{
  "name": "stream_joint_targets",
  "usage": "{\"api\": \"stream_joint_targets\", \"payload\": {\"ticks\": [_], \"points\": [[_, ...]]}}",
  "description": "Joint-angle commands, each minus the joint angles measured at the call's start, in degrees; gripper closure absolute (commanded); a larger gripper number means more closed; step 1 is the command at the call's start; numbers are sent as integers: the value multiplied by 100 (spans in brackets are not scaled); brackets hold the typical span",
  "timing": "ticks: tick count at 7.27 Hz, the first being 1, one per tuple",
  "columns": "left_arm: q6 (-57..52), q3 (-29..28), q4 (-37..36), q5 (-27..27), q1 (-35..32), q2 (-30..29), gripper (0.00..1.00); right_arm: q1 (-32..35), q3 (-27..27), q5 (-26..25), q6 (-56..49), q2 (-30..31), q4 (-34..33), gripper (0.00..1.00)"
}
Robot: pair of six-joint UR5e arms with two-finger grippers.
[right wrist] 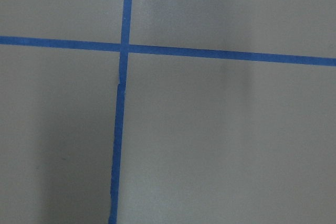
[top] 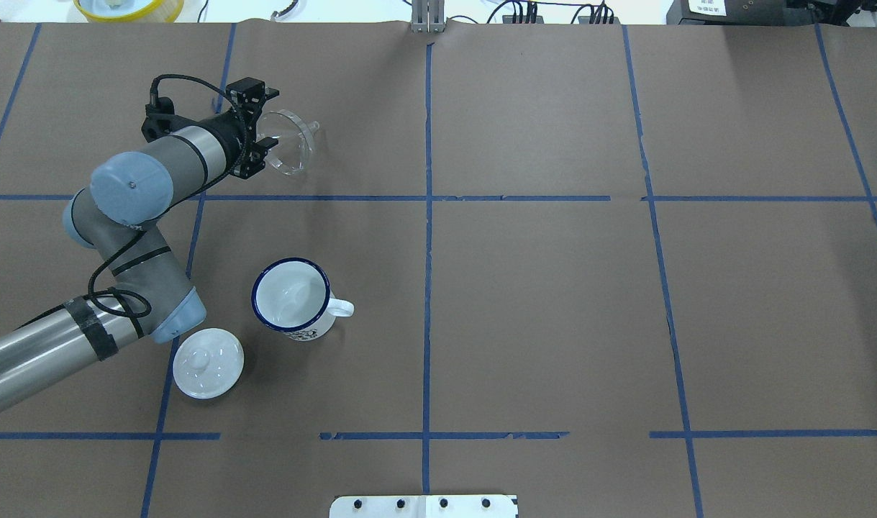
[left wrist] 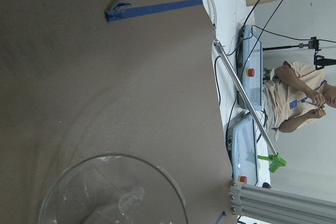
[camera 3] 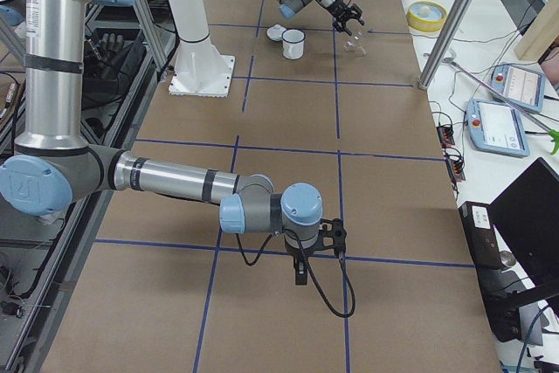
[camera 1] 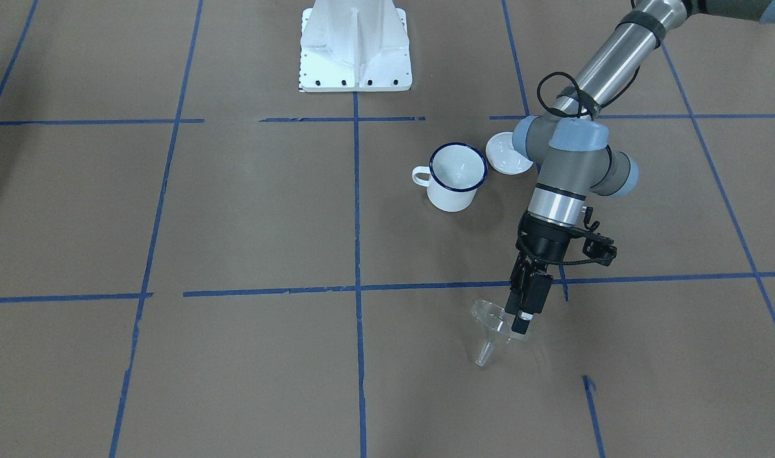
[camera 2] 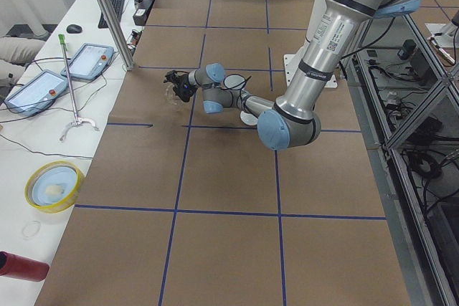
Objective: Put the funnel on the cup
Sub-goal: 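Move the left gripper to the glass funnel and grasp its stem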
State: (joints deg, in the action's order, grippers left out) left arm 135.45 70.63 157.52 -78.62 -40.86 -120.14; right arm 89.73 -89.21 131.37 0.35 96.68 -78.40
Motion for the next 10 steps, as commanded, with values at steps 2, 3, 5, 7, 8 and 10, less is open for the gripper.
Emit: {"api": "stream_joint_targets", "payload": {"ticks": [2,3,5,7,8,10], "points": [[-1,-58,7,5,-10,-45,58,0,0,2,0,0,0,0],[-1,-110,-2,5,-10,-45,58,0,-8,2,0,0,0,0],[-1,-137,7,5,-10,-62,58,0,0,2,0,0,0,0],[-1,-180,7,5,-10,-89,58,0,0,2,0,0,0,0],[-1,-181,7,5,-10,-89,63,0,0,-6,0,0,0,0],[-1,-181,7,13,-18,-150,81,0,0,2,0,0,0,0]]}}
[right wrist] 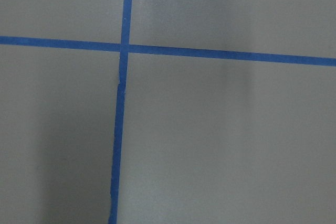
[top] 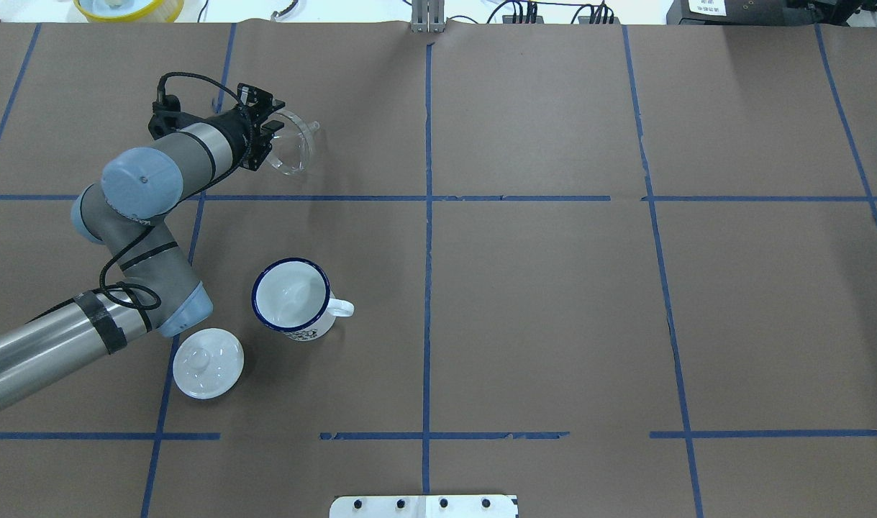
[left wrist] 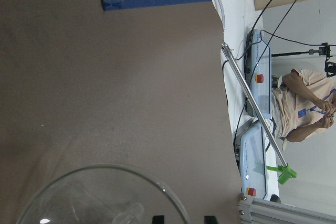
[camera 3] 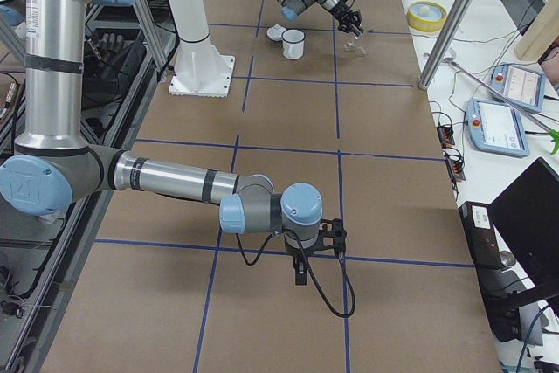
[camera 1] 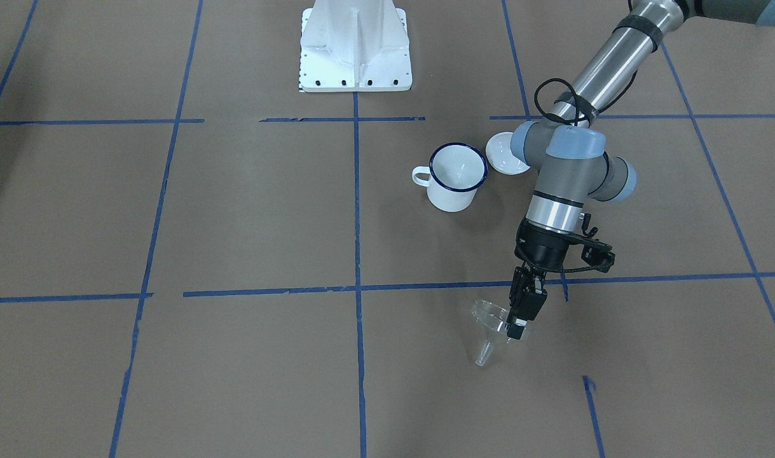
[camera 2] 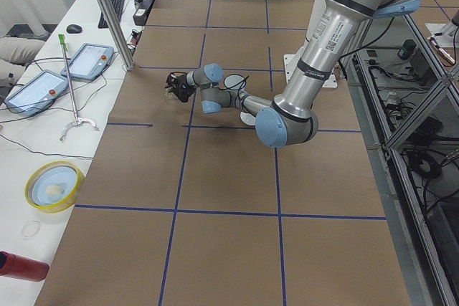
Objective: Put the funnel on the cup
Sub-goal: 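Move the left gripper to the glass funnel and grasp its stem, then lift the glass funnel and carry it over the open mug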
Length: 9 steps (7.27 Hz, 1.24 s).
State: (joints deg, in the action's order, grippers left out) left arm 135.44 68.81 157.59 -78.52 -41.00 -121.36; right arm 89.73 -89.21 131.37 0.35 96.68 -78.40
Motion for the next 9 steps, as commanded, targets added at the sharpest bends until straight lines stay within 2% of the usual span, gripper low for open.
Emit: {"api": "stream_joint_targets", "payload": {"ticks": [1,3,4,6,8,9], "points": [[-9,1,0,12,-48,-115,100,0,0,2,0,0,0,0],[-35,114,-43,-40,-467,-475,100,0,0,-6,0,0,0,0],[-87,602,-401,-128,-513,-451,100,0,0,-6,0,0,0,0],[-97,1884,-2390,-1501,-584,-381,100,0,0,-6,0,0,0,0],[-88,3412,-5398,-2470,-514,-441,100,0,0,-6,0,0,0,0],[-96,3933,-6432,-3067,-505,-442,100,0,0,-6,0,0,0,0]]}}
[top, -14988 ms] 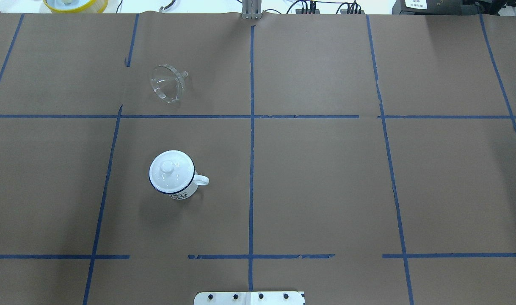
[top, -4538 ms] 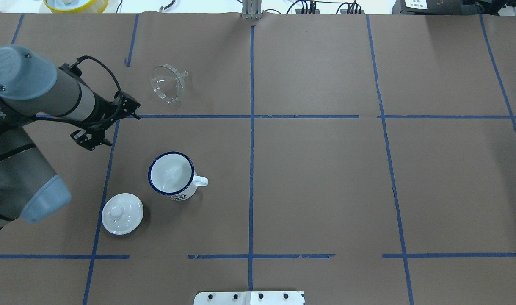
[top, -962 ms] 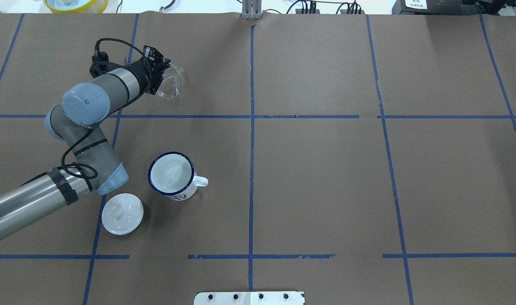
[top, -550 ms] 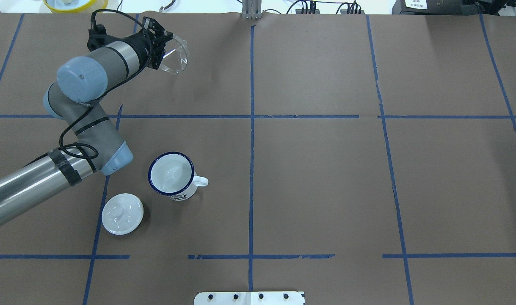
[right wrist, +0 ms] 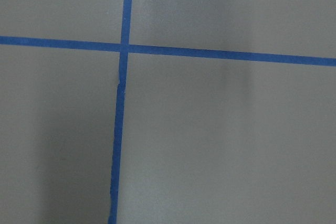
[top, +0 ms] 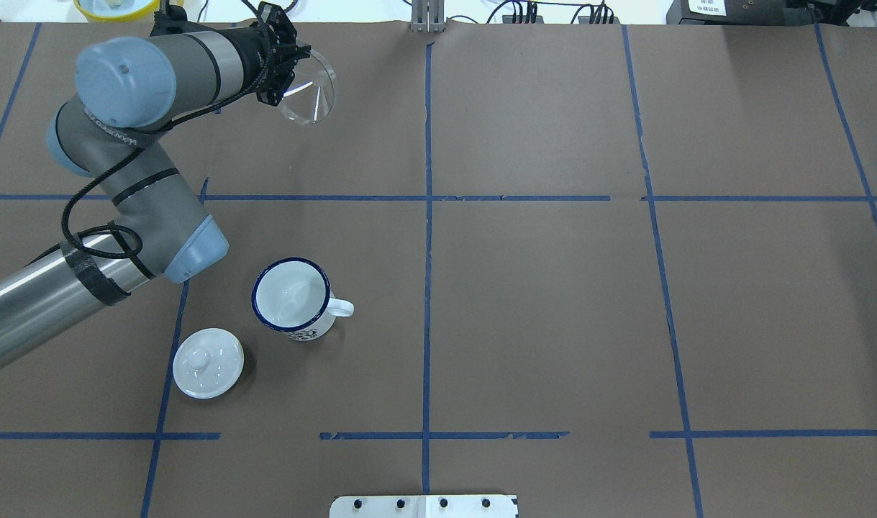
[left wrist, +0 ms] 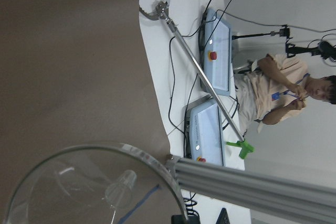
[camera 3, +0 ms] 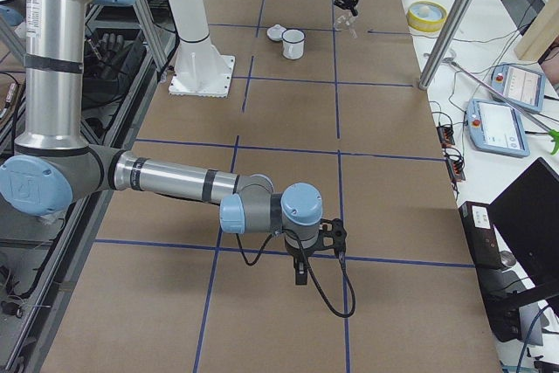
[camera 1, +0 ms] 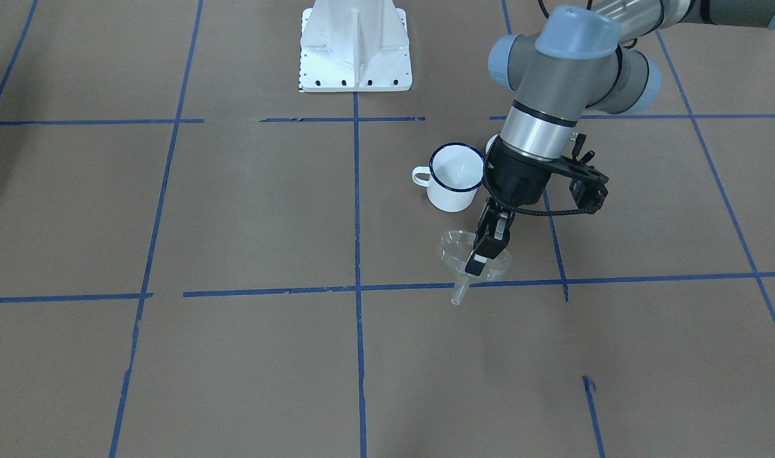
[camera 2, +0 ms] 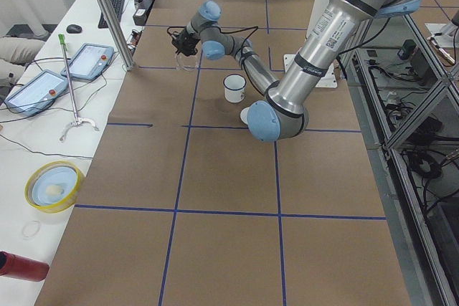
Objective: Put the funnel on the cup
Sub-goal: 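Lift the glass funnel and carry it over the open mug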
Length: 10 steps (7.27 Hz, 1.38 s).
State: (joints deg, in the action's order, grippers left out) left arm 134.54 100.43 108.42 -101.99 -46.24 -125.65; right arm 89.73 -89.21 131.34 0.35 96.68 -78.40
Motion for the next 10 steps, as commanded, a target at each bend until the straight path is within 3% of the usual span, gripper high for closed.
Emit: {"api": "stream_joint_targets", "payload": {"ticks": [1,2,3,7,10], "points": [[-241,1055,-2639,-778,19,-195,100,0,-8,6,0,0,0,0],[-635,1058,-3607,-952,53,-457,100,0,-8,6,0,0,0,0],[-848,1006,-3826,-1163,193,-451,100,0,-8,6,0,0,0,0],[-885,768,-3881,-1244,878,-294,100,0,-8,6,0,0,0,0],[-1559,619,-3828,-1209,977,-249,100,0,-8,6,0,0,0,0]]}}
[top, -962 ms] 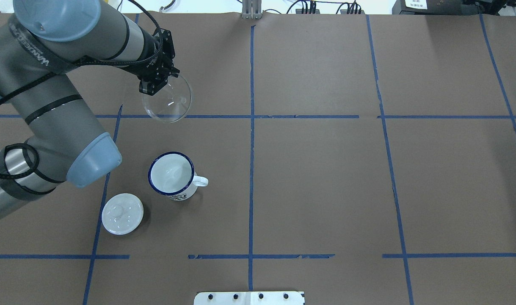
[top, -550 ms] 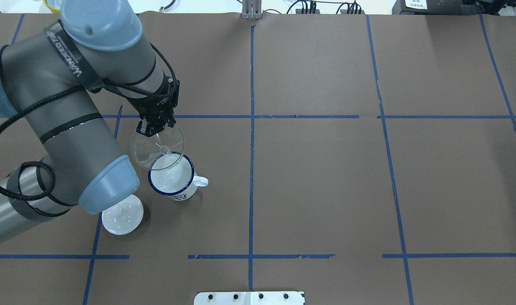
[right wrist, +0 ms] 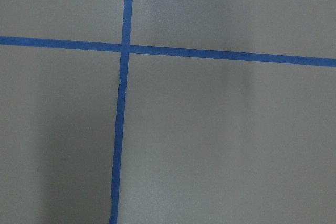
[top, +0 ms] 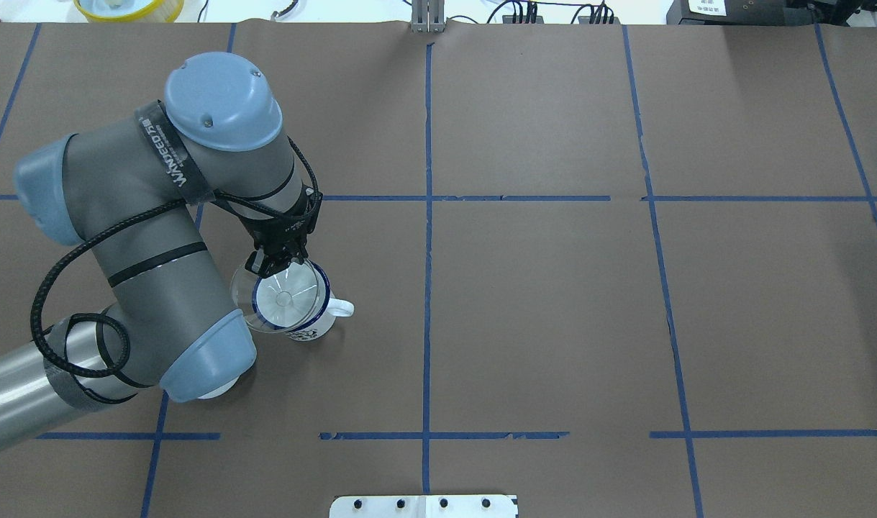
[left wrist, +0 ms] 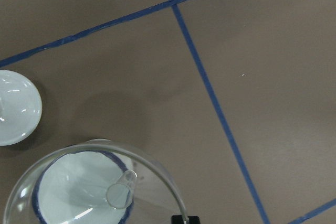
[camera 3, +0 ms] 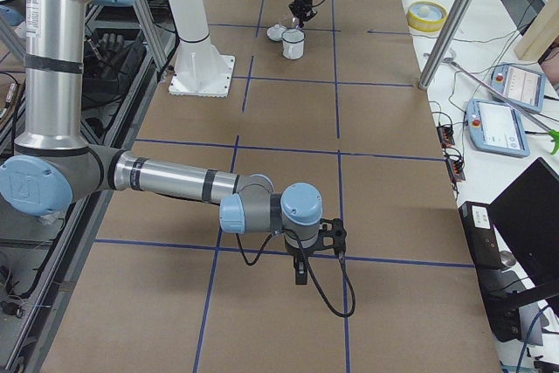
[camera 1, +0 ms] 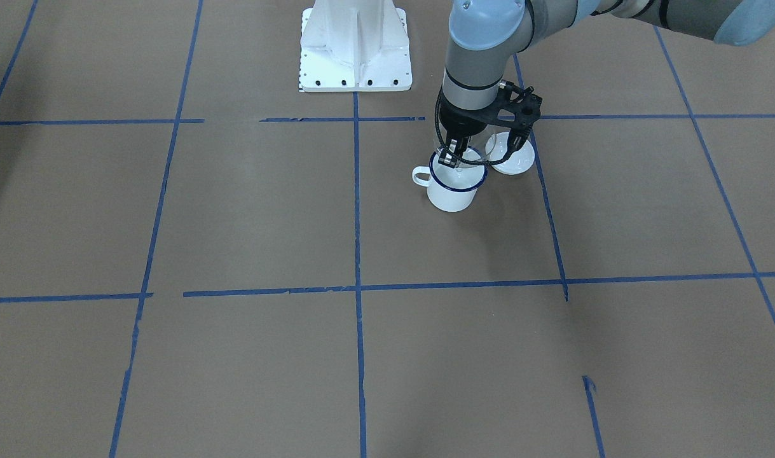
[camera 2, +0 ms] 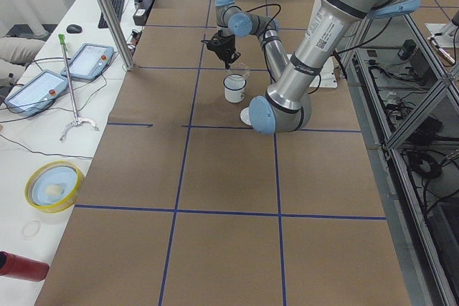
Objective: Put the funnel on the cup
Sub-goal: 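Lower the funnel into the mug mouth and open the left gripper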
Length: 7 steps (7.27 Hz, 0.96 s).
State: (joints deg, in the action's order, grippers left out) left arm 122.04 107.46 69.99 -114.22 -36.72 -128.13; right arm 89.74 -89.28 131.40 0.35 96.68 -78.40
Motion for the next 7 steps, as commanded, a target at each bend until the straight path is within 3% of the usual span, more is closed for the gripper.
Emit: {"api": "stream_joint_targets", "payload": {"ticks": [1,4,7], "points": [[-461,-85,23,14,25,16,100,0,-2,0,0,0,0,0],[-585,-392,514,14,25,25,100,0,-2,0,0,0,0,0],[-594,-402,542,23,60,78,100,0,7,0,0,0,0,0]]}}
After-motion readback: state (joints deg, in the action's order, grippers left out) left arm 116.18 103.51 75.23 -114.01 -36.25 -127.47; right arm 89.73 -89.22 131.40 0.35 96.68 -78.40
